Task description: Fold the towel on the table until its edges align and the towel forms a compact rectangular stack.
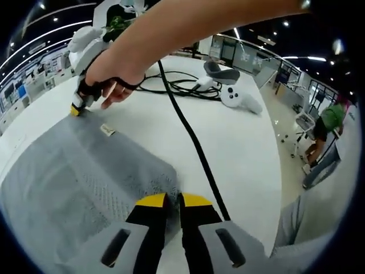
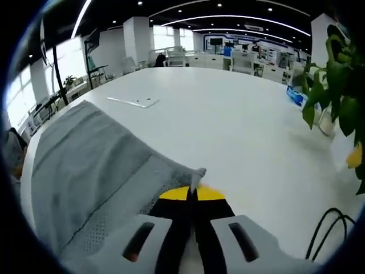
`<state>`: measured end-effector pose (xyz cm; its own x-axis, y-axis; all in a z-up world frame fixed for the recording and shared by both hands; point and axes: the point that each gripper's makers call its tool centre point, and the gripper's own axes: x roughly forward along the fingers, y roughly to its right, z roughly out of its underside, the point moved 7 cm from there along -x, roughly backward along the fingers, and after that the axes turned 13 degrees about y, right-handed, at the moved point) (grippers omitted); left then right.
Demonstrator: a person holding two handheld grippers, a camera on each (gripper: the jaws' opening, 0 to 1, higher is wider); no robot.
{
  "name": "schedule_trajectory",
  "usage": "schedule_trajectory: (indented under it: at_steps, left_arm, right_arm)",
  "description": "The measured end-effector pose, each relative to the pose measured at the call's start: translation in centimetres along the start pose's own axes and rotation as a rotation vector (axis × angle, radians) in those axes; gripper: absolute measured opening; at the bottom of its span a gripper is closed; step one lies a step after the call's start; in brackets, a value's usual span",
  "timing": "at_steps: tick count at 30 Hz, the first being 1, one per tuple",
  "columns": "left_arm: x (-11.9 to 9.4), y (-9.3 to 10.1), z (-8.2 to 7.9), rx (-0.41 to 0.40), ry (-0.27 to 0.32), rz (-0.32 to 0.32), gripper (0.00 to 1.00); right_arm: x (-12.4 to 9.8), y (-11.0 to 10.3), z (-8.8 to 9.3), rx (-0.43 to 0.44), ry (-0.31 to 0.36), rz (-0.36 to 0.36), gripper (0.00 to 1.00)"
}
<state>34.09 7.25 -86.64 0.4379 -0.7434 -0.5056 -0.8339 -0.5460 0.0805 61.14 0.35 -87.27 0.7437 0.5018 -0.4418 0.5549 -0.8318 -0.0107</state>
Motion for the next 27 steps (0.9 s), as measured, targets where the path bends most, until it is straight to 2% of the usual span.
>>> schedule_trajectory:
  at_steps: [4, 9, 11, 13, 23, 27]
  left_arm:
    - [0.4, 0.5, -0.2, 0.011, 0.004, 0.018, 0.08]
    - [0.8, 0.7, -0.3, -0.015, 0.019, 0.014, 0.08]
    - [1.2, 0.8, -0.6, -0.051, 0.019, 0.016, 0.07]
    - [1.4, 0.7, -0.8, -0.128, 0.011, 0.003, 0.07]
    - [0.0, 0.5, -3.1, -0.123, 0.063, -0.012, 0.06]
    - [-0.5, 0.6, -4.0, -0.114, 0.087, -0.015, 0.06]
  right_arm:
    - [-1.0, 1.2, 0.3, 0.011, -0.006, 0.027, 0.00]
    - [-2.2, 2.0, -0.3, 0.022, 0.019, 0.050, 0.00]
    - [-3.0, 2.2, -0.8, 0.015, 0.028, 0.062, 0.00]
    - [-3.3, 2.4, -1.1, 0.023, 0.043, 0.070, 0.00]
    - [-5.4, 2.6, -3.1, 0.053, 0.105, 0.098, 0.00]
    - [-5.5, 3.2, -3.2, 0.074, 0.124, 0.113, 0.00]
